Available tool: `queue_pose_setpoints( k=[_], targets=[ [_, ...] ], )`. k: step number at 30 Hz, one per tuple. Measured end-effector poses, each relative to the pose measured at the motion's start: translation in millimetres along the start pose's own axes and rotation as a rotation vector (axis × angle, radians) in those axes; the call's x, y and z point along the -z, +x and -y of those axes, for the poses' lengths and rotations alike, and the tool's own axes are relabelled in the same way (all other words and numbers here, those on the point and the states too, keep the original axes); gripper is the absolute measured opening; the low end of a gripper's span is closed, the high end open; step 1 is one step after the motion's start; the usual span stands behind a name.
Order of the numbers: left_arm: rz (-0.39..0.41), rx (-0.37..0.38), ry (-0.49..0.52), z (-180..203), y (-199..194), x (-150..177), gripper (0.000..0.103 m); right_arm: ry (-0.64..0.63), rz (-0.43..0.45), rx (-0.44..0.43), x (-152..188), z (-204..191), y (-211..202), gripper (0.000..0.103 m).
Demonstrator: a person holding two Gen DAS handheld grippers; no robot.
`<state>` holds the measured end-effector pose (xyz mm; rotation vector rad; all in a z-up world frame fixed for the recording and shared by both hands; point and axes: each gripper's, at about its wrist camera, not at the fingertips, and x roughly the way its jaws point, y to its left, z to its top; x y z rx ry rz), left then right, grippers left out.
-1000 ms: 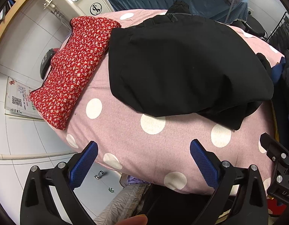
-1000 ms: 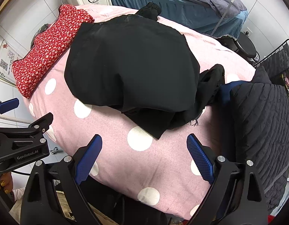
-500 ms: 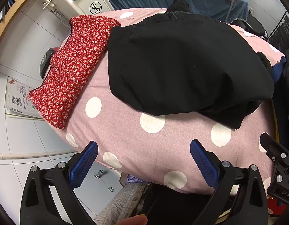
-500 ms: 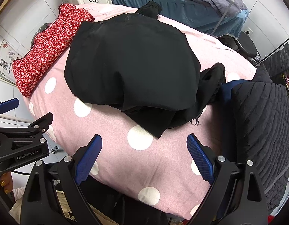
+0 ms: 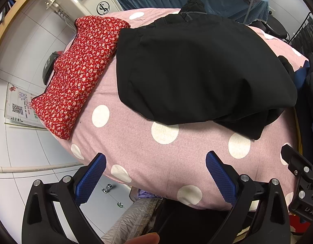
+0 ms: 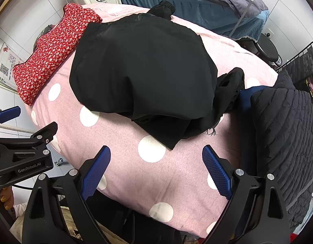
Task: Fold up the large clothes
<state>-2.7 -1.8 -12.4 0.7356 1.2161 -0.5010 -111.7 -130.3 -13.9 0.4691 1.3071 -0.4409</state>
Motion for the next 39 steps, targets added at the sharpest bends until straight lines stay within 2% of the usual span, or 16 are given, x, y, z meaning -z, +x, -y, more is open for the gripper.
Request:
queue_pose_setpoints(
  k=[23, 33, 39],
  targets=[
    [-0.006, 0.004, 0.008, 2.8, -0.4, -1.8, 0.096, 0.01, 0.0, 0.001, 2.6, 0.6, 0.5, 0.09],
    [-0.036, 0.017, -0.006, -1.3, 10.5, -4.4, 0.096, -0.001, -0.014, 0.0, -1.8, -1.6, 6.1, 0.09],
    [-0.087, 0.043, -0.006, 0.0, 25.1, -6.8, 0.096, 0.004, -0.013, -0.011, -5.6, 0.8, 9.4, 0.09]
  ],
)
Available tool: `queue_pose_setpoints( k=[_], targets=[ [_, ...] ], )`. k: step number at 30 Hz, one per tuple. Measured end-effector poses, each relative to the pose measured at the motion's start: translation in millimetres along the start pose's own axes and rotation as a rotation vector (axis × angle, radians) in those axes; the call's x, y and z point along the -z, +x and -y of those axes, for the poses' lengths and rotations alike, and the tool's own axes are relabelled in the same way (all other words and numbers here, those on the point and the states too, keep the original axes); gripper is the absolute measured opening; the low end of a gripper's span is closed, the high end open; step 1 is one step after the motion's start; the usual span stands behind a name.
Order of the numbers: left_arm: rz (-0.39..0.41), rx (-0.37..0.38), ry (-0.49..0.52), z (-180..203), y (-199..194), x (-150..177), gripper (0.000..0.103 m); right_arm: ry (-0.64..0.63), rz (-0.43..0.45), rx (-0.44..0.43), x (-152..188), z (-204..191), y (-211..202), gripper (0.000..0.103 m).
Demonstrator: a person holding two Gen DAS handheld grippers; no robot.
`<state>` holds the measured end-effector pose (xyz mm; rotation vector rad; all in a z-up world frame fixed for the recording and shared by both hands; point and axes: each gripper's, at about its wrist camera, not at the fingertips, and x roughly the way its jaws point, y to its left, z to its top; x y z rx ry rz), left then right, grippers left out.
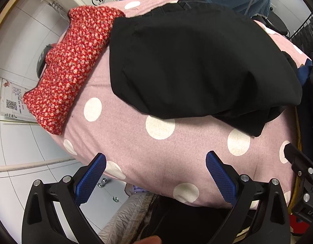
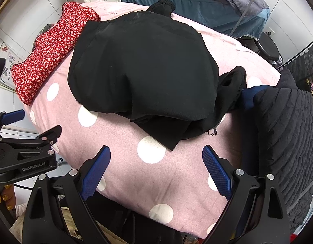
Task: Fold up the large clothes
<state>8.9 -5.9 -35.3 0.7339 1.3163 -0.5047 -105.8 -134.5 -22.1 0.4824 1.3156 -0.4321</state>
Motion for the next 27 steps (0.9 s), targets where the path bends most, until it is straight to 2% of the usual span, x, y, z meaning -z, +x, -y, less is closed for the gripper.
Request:
queue_pose_setpoints(
  k=[6, 10, 15, 18, 21, 22, 24, 27],
  targets=[
    [-0.125, 0.075, -0.037, -7.9, 32.1, 1.9, 0.096, -0.001, 0.019, -0.033, -9.7, 6.9, 8.4, 0.09],
    [-0.179, 0.062, -0.07, -24.2, 52.1, 4.2, 0.096, 0.034, 0.048, -0.076, -34.1, 17.7, 13.8, 0.09],
    [-0.205, 0.02, -0.151, -63.9, 70.9, 5.5, 0.095, 0.077, 0.096, -0.135, -89.1, 25.8, 24.6, 0.09],
    [-0.188, 0.028, -0.227, -96.8, 74.3, 3.5, 0.094, 0.07, 0.144, -0.141, -140.6, 27.7, 35.9, 0.09],
    [-0.083, 0.067, -0.281, -122.3, 63.7, 0.0, 0.095, 0.095, 0.182, -0.102, -182.3, 38.5, 49.8, 0.09],
    [-0.07, 0.072, -0.289, -128.2, 61.3, -0.1, 0.095, 0.126, 0.185, -0.088, -196.4, 47.3, 58.8, 0.09],
    [-0.063, 0.099, -0.307, -139.2, 59.9, -2.1, 0.095, 0.226, 0.142, -0.047, -218.7, 72.2, 86.8, 0.09],
    [-0.064, 0.116, -0.324, -146.9, 64.2, -6.8, 0.095, 0.364, 0.04, 0.02, -228.9, 108.3, 130.1, 0.09]
  ],
)
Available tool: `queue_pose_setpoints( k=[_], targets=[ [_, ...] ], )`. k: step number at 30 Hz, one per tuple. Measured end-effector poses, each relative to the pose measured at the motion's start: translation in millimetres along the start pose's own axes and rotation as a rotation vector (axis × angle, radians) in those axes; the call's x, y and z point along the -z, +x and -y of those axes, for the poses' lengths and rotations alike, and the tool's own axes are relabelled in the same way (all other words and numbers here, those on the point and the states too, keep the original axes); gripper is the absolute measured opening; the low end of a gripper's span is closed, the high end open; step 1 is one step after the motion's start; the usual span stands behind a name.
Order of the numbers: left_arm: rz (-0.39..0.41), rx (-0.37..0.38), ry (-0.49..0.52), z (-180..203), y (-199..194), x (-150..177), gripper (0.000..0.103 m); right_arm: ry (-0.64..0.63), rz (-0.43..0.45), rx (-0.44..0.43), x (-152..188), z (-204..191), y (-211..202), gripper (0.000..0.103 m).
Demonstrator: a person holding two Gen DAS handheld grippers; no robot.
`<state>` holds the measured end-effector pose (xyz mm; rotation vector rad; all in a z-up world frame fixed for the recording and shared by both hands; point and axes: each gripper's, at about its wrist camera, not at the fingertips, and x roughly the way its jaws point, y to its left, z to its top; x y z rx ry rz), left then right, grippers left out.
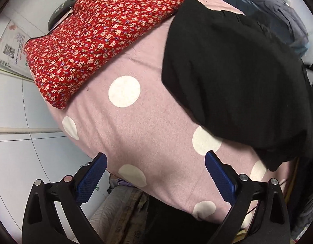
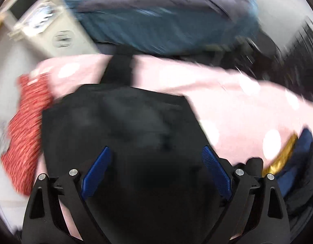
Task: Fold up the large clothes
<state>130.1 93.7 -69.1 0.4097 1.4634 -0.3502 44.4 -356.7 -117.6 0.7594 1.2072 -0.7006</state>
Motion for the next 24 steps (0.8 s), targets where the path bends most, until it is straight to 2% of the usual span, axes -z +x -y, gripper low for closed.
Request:
queue_pose_setpoints(
  k=[3, 4, 6, 8, 9, 10, 12, 15, 19, 22, 24],
  targets=[
    [-0.01, -0.007, 0.015, 3.3, 3.9, -2.5, 0.095, 0.08, -0.125, 0.012, -4.5, 25.4, 48.9, 0.09],
    [-0.012, -0.01, 0.025, 4.7, 6.0, -2.9, 0.095, 0.108, -0.188, -0.048, -0.3, 30.4, 67.3, 0.09],
    [-0.016, -0.011, 0.046, 10.2, 7.3, -4.1, 0.095, 0.113, -0.221, -0.121, 10.3, 30.8, 80.0, 0.088],
    [-0.01, 0.0, 0.066, 15.0, 7.7, -6.9, 0.095, 0.069, -0.179, -0.161, 15.6, 22.2, 75.9, 0.067],
    [-0.007, 0.003, 0.073, 16.9, 7.3, -8.0, 0.095, 0.052, -0.16, -0.191, 18.5, 16.7, 70.4, 0.042],
    [-0.004, 0.006, 0.077, 18.6, 5.8, -8.6, 0.095, 0.048, -0.153, -0.211, 19.6, 12.8, 65.2, 0.023],
    [0.008, 0.015, 0.09, 23.9, 1.5, -10.2, 0.095, 0.017, -0.127, -0.248, 19.3, 1.1, 43.8, 0.014],
    [0.039, 0.025, 0.11, 32.5, -8.8, -11.3, 0.095, -0.057, -0.083, -0.385, 26.9, -17.9, -2.2, 0.011],
    [0.131, 0.044, 0.126, 44.4, -33.5, -13.9, 0.095, -0.23, -0.058, -0.584, 62.6, -49.1, -69.3, 0.01],
    [0.217, 0.081, 0.116, 50.7, -60.9, -21.0, 0.095, -0.339, -0.12, -0.701, 120.6, -71.7, -99.6, 0.01],
    [0.286, 0.142, 0.101, 56.8, -87.8, -27.4, 0.095, -0.382, -0.184, -0.745, 151.6, -81.3, -101.2, 0.01]
  ],
)
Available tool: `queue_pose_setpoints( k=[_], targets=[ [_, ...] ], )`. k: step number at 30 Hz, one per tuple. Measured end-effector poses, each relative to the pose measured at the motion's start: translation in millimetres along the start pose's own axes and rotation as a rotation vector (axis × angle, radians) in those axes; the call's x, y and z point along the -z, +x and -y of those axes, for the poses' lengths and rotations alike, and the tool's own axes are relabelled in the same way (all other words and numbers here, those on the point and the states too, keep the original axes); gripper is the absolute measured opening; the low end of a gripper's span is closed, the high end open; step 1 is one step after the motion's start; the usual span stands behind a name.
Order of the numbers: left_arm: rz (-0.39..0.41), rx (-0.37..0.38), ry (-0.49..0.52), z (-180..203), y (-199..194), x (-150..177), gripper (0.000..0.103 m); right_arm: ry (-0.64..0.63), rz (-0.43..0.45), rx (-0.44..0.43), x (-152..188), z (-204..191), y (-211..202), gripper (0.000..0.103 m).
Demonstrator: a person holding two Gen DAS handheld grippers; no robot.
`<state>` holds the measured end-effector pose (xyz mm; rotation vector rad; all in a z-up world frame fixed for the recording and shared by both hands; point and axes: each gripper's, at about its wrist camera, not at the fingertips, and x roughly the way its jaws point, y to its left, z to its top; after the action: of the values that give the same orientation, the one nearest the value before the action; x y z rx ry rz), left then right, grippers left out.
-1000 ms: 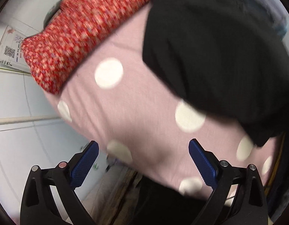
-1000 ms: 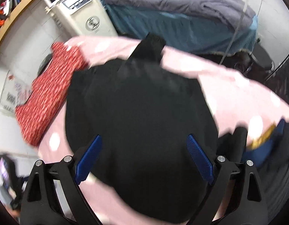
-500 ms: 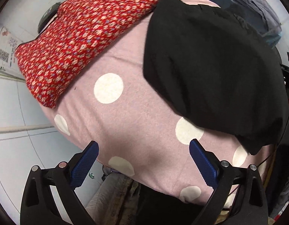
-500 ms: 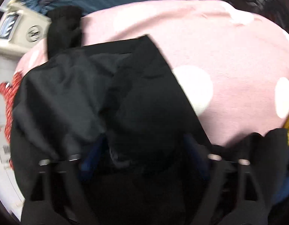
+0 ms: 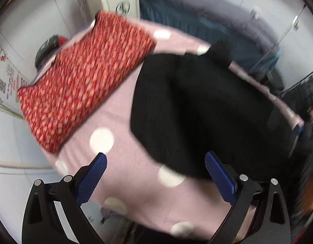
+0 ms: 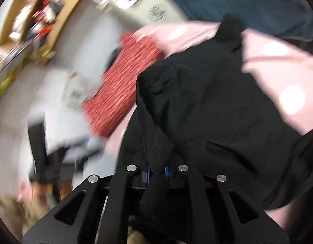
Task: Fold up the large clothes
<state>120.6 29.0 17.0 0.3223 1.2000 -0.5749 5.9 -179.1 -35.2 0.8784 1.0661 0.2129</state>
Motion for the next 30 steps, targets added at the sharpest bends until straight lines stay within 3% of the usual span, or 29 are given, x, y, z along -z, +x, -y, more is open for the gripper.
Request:
queue_pose_setpoints(
  k=[3, 5, 8, 10, 12, 14, 15, 16, 17, 20, 23, 30],
  targets=[
    [0.062, 0.079, 0.001, 20.9, -19.6, -17.0, 0.096, -0.061, -0.145, -0.055, 50.7, -23.0, 38.5, 0.01],
    [0.061, 0.097, 0.029, 36.1, -21.9, -21.1, 0.096, -0.087, -0.247, -0.08, 86.7, -34.2, 64.9, 0.01],
    [0.017, 0.078, 0.15, 74.4, -13.3, -19.4, 0.096, -0.13, -0.332, -0.011, 117.0, -36.7, 89.0, 0.01],
    [-0.009, 0.053, 0.235, 93.6, -4.2, -9.1, 0.096, -0.085, -0.352, 0.019, 122.7, -23.5, 96.0, 0.01],
    [-0.039, 0.033, 0.309, 109.9, 5.9, 3.6, 0.096, -0.013, -0.313, 0.063, 122.7, -5.3, 93.2, 0.012],
    [-0.07, 0.034, 0.358, 120.5, 14.4, 18.2, 0.096, 0.046, -0.275, 0.107, 120.8, 7.2, 87.2, 0.022],
    [-0.081, 0.038, 0.366, 119.8, 17.5, 23.1, 0.096, 0.089, -0.255, 0.133, 120.3, 15.9, 82.4, 0.039],
    [-0.093, 0.042, 0.373, 120.3, 20.7, 27.1, 0.096, 0.125, -0.234, 0.152, 119.7, 22.0, 77.0, 0.066],
    [-0.107, 0.047, 0.378, 120.3, 24.2, 30.1, 0.096, 0.151, -0.209, 0.163, 117.7, 22.3, 71.8, 0.074],
    [-0.101, 0.036, 0.369, 109.7, 27.1, 28.1, 0.096, 0.204, -0.126, 0.153, 109.2, 30.5, 54.5, 0.075],
    [-0.095, 0.027, 0.341, 98.1, 31.2, 16.2, 0.096, 0.257, -0.027, 0.199, 99.6, 42.3, 28.7, 0.075],
    [0.012, 0.037, 0.281, 93.0, 36.1, -57.0, 0.096, 0.297, 0.145, 0.381, 77.0, 80.4, -25.1, 0.075]
  ],
)
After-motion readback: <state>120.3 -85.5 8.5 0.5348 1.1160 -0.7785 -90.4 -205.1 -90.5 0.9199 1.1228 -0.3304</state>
